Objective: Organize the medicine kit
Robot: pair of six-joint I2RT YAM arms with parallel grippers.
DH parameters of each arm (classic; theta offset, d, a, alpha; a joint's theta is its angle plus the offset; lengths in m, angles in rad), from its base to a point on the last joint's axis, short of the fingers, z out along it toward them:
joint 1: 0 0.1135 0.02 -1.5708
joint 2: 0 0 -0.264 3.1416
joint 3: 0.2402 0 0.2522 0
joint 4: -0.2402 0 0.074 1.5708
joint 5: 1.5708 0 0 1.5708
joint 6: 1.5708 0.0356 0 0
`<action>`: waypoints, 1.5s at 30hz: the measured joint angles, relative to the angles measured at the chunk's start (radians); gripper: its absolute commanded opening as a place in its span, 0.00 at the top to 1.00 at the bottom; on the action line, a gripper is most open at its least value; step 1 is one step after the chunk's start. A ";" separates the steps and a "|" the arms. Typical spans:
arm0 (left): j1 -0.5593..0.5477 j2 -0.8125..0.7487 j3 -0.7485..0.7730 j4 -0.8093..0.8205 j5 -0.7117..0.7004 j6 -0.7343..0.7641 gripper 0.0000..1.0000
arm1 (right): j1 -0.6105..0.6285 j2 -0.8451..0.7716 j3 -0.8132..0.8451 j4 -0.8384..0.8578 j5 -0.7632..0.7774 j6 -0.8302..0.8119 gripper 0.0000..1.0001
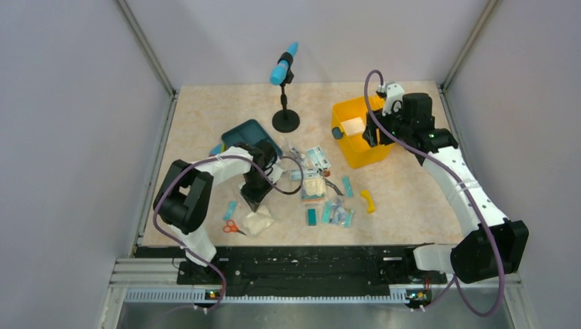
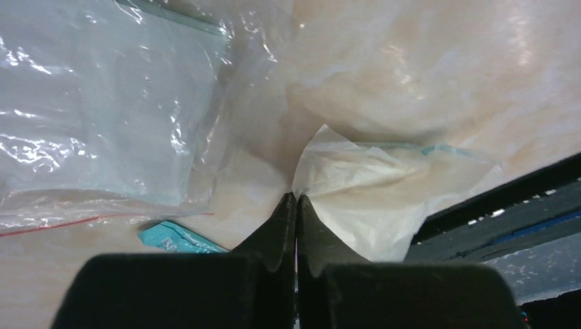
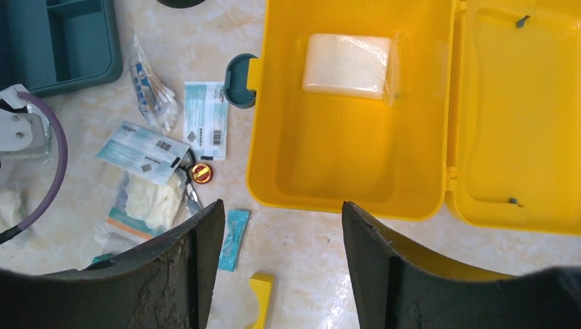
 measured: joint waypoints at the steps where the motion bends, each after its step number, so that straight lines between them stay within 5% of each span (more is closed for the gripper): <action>1: -0.001 -0.014 0.000 0.000 0.010 0.002 1.00 | 0.000 -0.006 0.000 -0.001 -0.003 -0.003 0.37; 15: 0.017 -0.244 0.199 0.007 0.227 -0.007 1.00 | 0.121 -0.003 0.002 -0.015 -0.264 0.005 0.30; 33: 0.023 -0.360 0.235 0.155 0.454 0.006 1.00 | 0.336 0.314 0.169 0.050 -0.614 0.008 0.29; 37: 0.023 -0.361 0.245 0.161 0.463 -0.001 1.00 | 0.343 0.344 0.169 0.055 -0.646 0.015 0.42; 43: 0.023 -0.364 0.258 0.175 0.468 -0.005 1.00 | 0.349 0.377 0.180 0.071 -0.653 0.034 0.97; 45: 0.023 -0.364 0.259 0.184 0.462 -0.007 0.80 | 0.349 0.381 0.187 0.074 -0.653 0.032 1.00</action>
